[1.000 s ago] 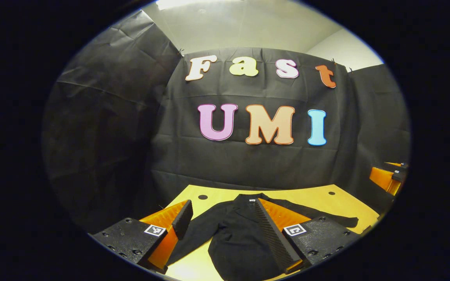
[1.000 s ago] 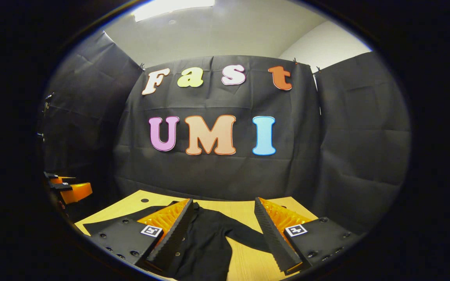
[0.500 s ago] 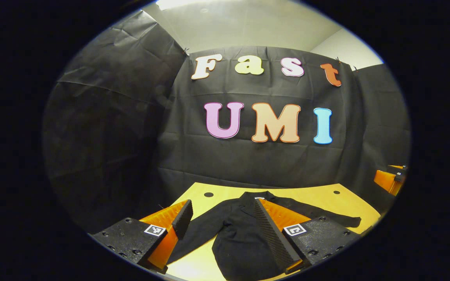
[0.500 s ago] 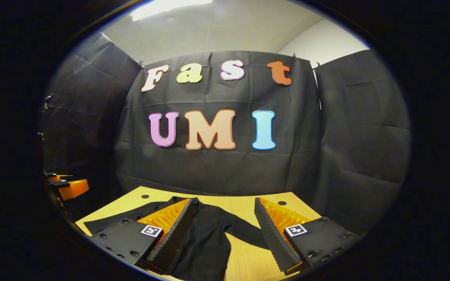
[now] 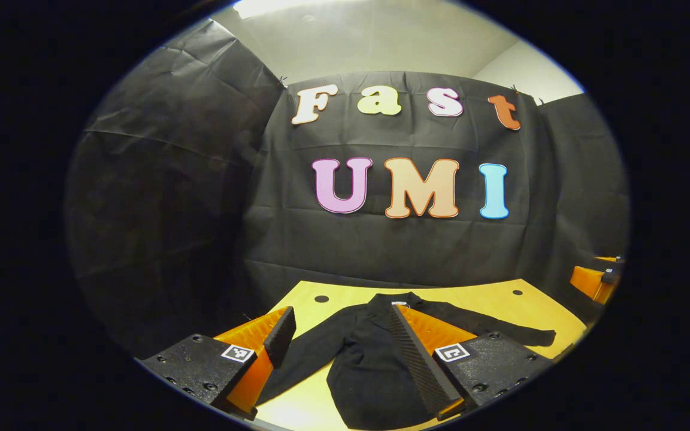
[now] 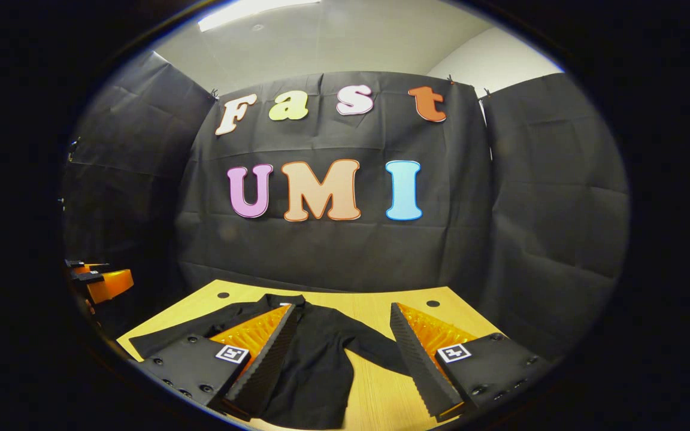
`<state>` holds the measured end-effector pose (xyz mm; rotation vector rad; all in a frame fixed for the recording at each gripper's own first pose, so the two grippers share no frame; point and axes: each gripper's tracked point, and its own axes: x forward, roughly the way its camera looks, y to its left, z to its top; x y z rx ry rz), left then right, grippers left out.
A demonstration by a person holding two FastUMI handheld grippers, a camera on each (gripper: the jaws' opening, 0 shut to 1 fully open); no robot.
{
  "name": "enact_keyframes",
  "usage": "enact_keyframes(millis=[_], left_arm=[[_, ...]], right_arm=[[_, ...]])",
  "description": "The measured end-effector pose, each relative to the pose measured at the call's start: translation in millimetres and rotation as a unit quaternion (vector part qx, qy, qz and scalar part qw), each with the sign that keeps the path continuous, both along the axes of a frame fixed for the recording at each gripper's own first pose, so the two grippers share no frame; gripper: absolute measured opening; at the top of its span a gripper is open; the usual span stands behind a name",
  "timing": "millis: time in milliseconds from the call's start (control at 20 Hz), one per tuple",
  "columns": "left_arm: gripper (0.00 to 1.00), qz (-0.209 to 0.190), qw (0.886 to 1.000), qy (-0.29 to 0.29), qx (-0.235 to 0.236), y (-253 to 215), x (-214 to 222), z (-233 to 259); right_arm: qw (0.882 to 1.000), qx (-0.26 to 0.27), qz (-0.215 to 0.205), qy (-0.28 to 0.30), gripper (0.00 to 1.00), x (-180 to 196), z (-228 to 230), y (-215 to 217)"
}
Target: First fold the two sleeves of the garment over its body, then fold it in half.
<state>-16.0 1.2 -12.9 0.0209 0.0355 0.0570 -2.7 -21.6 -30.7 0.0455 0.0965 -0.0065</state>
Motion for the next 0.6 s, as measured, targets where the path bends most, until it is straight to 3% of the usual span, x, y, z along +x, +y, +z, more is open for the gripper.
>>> enact_keyframes(millis=[600], left_arm=[[0.93, 0.011, 1.0, 0.004, 0.002, 13, 6, -4]], right_arm=[[1.0, 0.007, -0.025, 0.013, 0.98, 0, -8, -10]])
